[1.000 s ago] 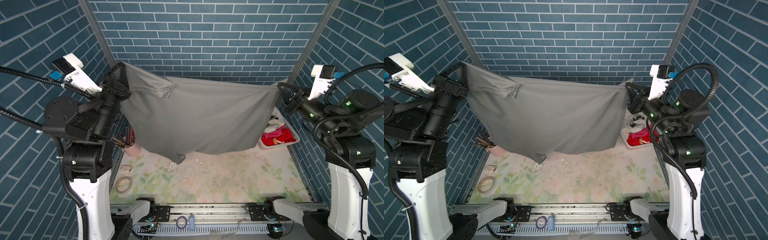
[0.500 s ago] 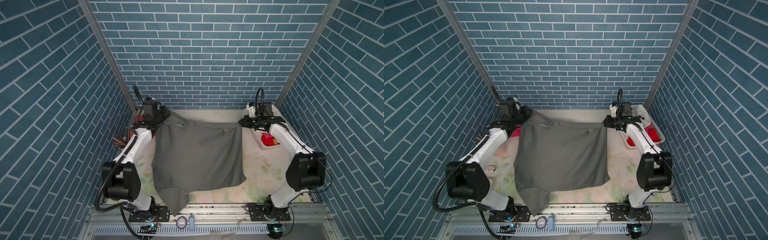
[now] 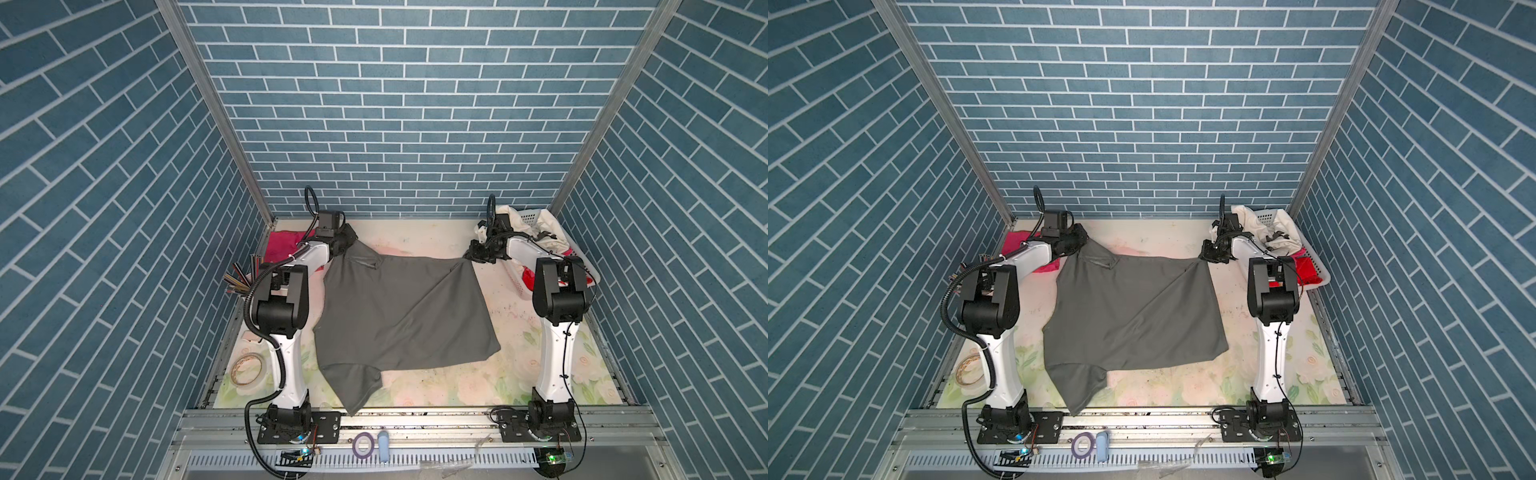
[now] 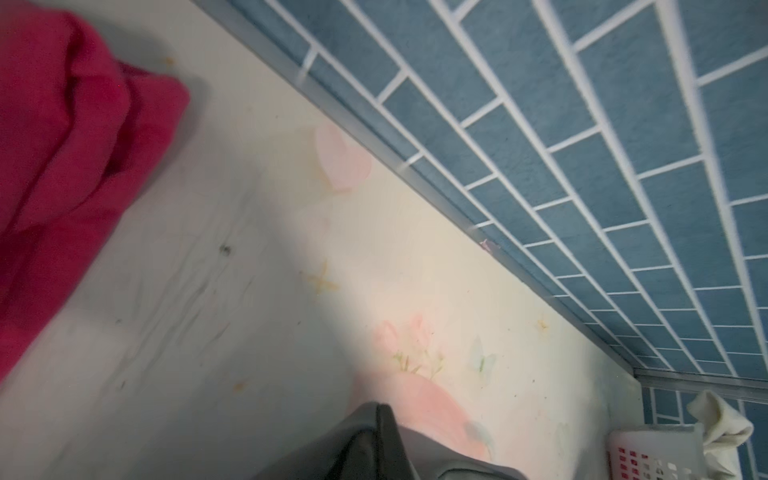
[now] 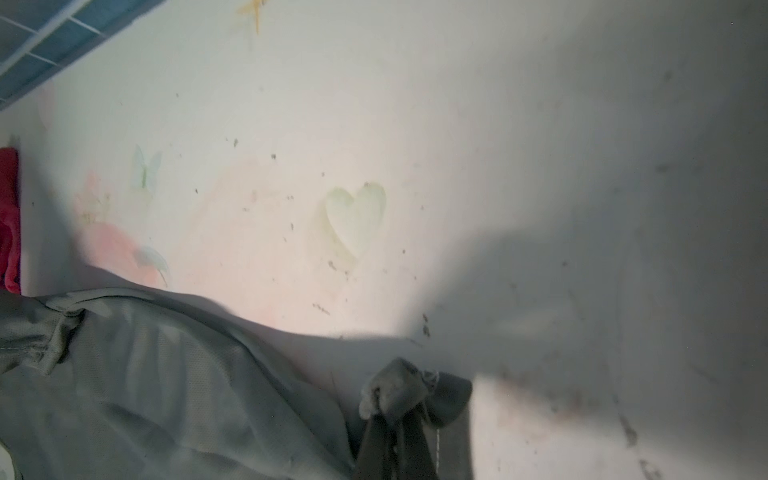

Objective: Fold and stack the t-shirts

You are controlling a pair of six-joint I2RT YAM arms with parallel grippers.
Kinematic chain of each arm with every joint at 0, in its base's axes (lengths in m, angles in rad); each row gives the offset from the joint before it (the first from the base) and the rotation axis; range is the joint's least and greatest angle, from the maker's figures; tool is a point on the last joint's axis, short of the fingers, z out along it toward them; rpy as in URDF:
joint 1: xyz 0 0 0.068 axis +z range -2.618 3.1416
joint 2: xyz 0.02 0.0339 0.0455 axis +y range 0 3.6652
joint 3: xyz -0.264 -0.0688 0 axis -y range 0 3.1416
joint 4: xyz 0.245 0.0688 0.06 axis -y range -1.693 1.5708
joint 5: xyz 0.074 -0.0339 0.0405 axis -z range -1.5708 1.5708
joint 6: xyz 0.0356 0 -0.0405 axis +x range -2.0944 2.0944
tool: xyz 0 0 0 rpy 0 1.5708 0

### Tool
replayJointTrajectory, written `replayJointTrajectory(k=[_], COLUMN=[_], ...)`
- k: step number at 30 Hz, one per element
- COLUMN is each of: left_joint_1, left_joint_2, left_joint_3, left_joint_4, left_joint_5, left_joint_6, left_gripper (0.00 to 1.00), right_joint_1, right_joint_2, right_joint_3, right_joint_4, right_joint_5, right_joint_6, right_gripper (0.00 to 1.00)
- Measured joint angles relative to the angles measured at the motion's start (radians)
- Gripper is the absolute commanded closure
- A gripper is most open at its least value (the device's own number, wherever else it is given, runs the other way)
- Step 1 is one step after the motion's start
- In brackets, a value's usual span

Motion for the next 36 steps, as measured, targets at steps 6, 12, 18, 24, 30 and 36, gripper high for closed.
replayJointTrajectory(k=[6,12,18,24,30,36], left_joint_1=[0.024,0.033,0.060,0.114,0.106,0.103], left_joint_2=[0.000,-0.002,-0.069,-0.119,-0.120,-0.120], left_joint_3=[0.018,0.011,-0.098,-0.109,-0.107,-0.129], left_joint_4=[-0.031,-0.050,-0.048,-0.036,-0.018,0.000], left_joint_5=[0.033,0.064,0.071,0.081,0.111,0.130], left_joint_6=[0.005,0.008,0.004,0.002,-0.006,-0.013], left_gripper=[1.00,1.00,1.00,1.00,1.00,1.00], right_joint_1=[-0.014,-0.027,-0.023,-0.023,-0.011,0.002], right_joint_2=[-0.036,-0.066,-0.068,-0.068,-0.060,-0.035], right_joint_3=[-0.008,-0.029,-0.055,-0.055,-0.055,-0.055], right_joint_4=[0.005,0.008,0.014,0.013,0.026,0.039], right_joint_5=[0.006,0.003,0.005,0.003,-0.004,-0.003], right_joint_6=[-0.003,-0.003,-0.008,-0.016,0.009,0.055], right_gripper=[0.99,0.97,0.90,0.76,0.65,0.64])
